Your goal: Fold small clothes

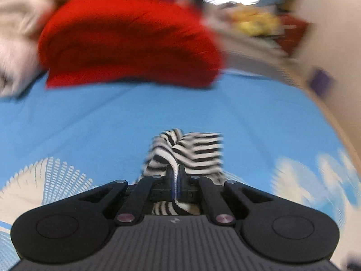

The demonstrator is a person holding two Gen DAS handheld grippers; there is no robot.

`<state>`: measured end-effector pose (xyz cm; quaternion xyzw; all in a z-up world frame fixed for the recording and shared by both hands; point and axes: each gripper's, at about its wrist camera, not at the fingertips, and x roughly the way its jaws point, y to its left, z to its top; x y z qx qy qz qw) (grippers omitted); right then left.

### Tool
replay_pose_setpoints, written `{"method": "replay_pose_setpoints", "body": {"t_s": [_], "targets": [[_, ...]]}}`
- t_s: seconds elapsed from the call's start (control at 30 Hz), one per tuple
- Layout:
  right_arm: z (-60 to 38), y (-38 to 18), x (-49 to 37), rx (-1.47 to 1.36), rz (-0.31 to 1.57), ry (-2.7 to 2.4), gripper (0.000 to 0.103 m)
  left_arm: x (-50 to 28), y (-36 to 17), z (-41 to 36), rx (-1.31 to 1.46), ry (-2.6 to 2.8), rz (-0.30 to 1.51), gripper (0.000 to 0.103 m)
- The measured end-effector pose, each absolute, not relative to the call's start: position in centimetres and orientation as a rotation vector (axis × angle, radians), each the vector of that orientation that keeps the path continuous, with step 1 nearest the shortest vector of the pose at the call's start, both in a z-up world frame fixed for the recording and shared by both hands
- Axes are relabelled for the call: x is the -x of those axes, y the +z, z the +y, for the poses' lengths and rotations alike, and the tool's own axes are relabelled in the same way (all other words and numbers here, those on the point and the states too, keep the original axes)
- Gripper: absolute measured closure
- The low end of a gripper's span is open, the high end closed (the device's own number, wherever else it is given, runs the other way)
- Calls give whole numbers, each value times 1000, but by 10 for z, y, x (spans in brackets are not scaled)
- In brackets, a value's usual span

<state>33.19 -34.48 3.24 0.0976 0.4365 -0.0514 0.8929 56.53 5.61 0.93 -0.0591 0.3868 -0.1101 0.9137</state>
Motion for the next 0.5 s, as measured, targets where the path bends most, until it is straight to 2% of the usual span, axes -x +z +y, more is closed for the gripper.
{"method": "replay_pose_setpoints", "body": {"t_s": [0.13, 0.23, 0.3, 0.37, 0.43, 0.5], "targets": [[-351, 45, -323, -263, 857, -118, 56, -419, 37, 64, 44, -455, 748, 101], [-354, 57, -312, -312, 794, -123, 56, -322, 26, 83, 11, -496, 893, 100], [-357, 63, -304, -354, 764, -119, 56, -285, 17, 99, 46, -487, 978, 100], [-356, 66, -297, -392, 748, -100, 56, -264, 15, 119, 122, -415, 983, 96], [-354, 65, -293, -418, 752, -74, 56, -263, 11, 139, 230, -288, 985, 83], [-348, 62, -291, -447, 765, -34, 56, -274, -2, 153, 369, -182, 997, 81]]}}
